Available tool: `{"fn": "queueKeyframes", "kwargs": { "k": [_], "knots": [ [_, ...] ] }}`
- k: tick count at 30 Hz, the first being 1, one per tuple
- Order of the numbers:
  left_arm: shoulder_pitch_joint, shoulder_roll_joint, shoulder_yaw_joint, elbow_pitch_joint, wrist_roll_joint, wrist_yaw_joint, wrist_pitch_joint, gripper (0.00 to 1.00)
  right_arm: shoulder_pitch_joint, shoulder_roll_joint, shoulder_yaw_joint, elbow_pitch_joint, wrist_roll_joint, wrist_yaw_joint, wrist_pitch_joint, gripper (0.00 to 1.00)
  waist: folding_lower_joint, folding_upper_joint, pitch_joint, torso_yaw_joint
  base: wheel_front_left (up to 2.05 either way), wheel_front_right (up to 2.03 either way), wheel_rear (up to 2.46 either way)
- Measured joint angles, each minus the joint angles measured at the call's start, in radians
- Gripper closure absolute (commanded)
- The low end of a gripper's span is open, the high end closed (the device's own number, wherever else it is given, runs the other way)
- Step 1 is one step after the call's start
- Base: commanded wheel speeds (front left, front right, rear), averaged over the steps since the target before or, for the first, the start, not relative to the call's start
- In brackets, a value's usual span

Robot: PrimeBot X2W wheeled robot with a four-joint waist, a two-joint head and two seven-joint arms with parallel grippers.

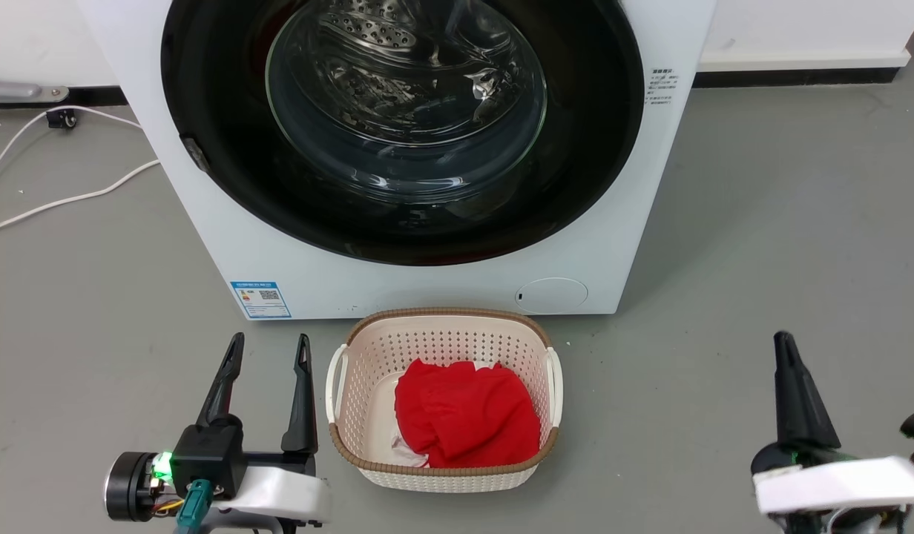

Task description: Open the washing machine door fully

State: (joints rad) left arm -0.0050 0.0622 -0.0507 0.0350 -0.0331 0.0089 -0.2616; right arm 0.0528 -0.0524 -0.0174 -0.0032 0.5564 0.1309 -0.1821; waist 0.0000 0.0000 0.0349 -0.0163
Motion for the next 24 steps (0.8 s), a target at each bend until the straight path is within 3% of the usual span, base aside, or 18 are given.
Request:
{"fn": "queueKeyframes", "kwargs": {
  "k": [7, 11, 19, 24],
  "knots": [
    [-0.003, -0.002, 0.004, -0.007, 0.001, 0.004, -0.001, 0.0, -0.091, 0.001, -0.025, 0.043, 0.569, 0.0, -0.007, 1.0, 0.0, 0.0, 0.014, -0.002, 0.0, 0.0, 0.0],
    [-0.014, -0.003, 0.005, -0.011, 0.001, 0.009, -0.001, 0.0, -0.191, 0.002, -0.088, 0.077, 0.774, 0.0, 0.026, 1.0, 0.0, 0.0, 0.029, -0.002, 0.0, 0.0, 0.0],
    [-0.05, -0.006, 0.005, -0.026, -0.007, 0.018, -0.001, 0.0, -0.457, -0.052, -0.218, 0.214, 0.97, 0.0, 0.113, 1.0, 0.0, 0.0, 0.073, 0.008, 0.0, 0.0, 0.0],
    [-0.067, -0.008, 0.001, -0.037, -0.008, 0.02, -0.001, 0.0, -0.644, -0.125, -0.212, 0.353, 1.015, 0.0, 0.205, 1.0, 0.0, 0.0, 0.106, 0.017, 0.0, 0.0, 0.0]
  ]
}}
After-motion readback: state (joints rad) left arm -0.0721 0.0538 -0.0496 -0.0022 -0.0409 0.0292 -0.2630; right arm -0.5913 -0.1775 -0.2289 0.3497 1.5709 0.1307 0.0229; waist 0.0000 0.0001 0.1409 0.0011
